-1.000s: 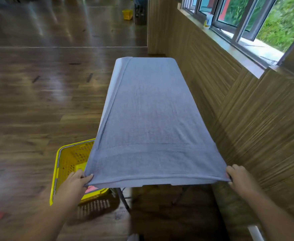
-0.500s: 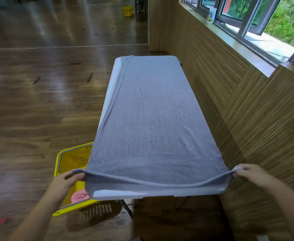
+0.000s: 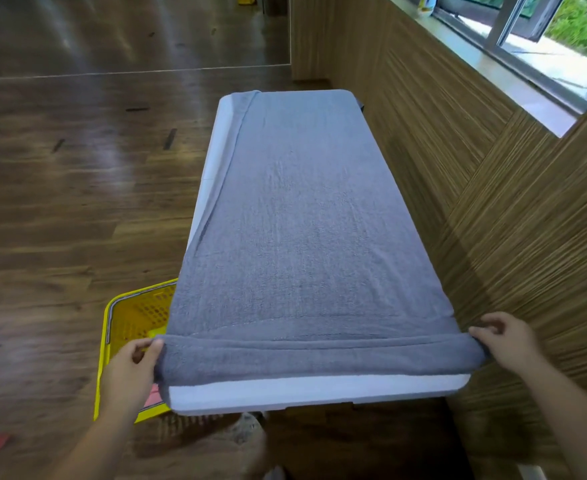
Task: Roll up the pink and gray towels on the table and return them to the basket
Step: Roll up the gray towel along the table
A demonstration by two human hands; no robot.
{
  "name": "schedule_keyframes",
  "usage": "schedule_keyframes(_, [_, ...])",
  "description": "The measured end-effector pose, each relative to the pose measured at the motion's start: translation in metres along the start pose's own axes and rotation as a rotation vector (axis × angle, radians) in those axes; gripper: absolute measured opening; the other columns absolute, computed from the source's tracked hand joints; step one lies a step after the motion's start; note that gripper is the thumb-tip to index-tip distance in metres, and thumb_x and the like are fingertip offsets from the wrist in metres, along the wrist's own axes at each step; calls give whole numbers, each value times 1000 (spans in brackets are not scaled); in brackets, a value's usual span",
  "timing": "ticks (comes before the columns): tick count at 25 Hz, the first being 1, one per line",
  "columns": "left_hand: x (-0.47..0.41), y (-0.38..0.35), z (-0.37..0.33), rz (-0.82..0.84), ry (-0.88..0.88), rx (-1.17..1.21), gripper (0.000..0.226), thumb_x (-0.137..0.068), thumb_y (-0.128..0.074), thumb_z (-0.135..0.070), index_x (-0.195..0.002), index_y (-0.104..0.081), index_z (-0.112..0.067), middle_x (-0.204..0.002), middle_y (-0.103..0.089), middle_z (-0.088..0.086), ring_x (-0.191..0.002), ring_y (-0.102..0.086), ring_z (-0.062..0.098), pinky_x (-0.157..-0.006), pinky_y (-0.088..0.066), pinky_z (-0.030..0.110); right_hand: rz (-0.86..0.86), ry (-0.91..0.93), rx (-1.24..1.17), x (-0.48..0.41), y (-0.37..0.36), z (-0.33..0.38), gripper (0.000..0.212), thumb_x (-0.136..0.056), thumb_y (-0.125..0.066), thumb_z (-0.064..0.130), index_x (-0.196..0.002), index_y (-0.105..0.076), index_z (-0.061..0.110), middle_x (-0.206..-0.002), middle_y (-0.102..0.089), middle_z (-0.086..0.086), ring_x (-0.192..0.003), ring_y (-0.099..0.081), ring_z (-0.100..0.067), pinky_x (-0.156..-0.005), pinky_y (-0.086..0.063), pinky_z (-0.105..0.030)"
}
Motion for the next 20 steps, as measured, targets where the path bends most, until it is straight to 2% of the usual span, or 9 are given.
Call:
schedule_keyframes(2, [35,-15,-47,-124,-309,-208,25,-88,-60,-36,-106,-68,-20,-105,-70,5,-99,-61,30,-85,-49,46,-122,321,217,45,-24,52,32,-85,-74,22,-115,-63,19,-117,-59,-4,-101,-56,-19,-87,-52,-41])
schedule_keyframes(3, [66,-43,-73,-13,-500,-198,32,-88,-56,-37,-113,-67,-20,-113,-68,3,-107,-59,26,-91,-47,44,-37,525,239,83,-54,82,32,-89,-69,23,-120,-61,23,-123,-57,2,-110,-53,-15,-95,-48,-37])
schedule_keyframes(5, [138,-119,-97,363,-843,-283,45,-93,-50,-41,-132,-58,-21,-139,-58,-3,-128,-52,18,-106,-37,38,238,867,241,161,-129,124,40,-94,-56,26,-134,-57,22,-138,-55,4,-128,-48,-14,-112,-32,-30])
schedule_keyframes(6, [165,-147,-96,451,-957,-374,51,-96,-46,-45,-141,-51,-21,-150,-48,-5,-138,-44,15,-110,-31,35,246,963,260,182,-157,129,47,-94,-50,30,-140,-52,21,-147,-51,4,-136,-44,-15,-116,-23,-28])
schedule_keyframes(9, [138,-143,-73,409,-1094,-540,60,-100,-36,-52,-151,-37,-21,-162,-26,-6,-148,-26,14,-113,-23,37,318,985,387,175,-183,102,61,-100,-35,46,-156,-21,26,-164,-15,8,-151,-15,-12,-117,-5,-33])
schedule_keyframes(12, [74,-77,-31,359,-1033,-688,66,-100,-32,-57,-155,-28,-20,-164,-20,-7,-149,-21,14,-116,-17,37,241,801,563,127,-127,46,67,-99,-17,62,-156,2,34,-164,9,14,-149,15,-2,-119,8,-32])
schedule_keyframes(16, [40,-24,-10,381,-998,-719,68,-98,-30,-60,-152,-35,-19,-164,-22,-7,-148,-27,14,-117,-18,35,241,676,763,99,-76,14,92,-78,15,82,-155,5,32,-163,11,15,-148,15,-3,-121,3,-31])
schedule_keyframes(18, [39,-41,-39,343,-1010,-684,63,-100,-32,-53,-152,-37,-17,-163,-27,-5,-149,-23,15,-117,-19,39,219,655,735,95,-84,44,87,-82,6,81,-154,4,31,-163,11,14,-148,15,-3,-122,3,-32])
schedule_keyframes(20, [48,-86,-87,339,-1049,-625,60,-101,-33,-47,-153,-33,-18,-163,-25,-4,-151,-17,16,-118,-18,41,180,728,631,100,-117,101,75,-94,-16,69,-155,3,30,-162,14,12,-149,17,-6,-123,4,-34])
Point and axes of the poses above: each hand's wrist, its own x-axis away from the middle knuckle, its own y-axis out of the back of the hand, z = x × y, the point moved 6 cm from there along -x, towards the middle knuckle
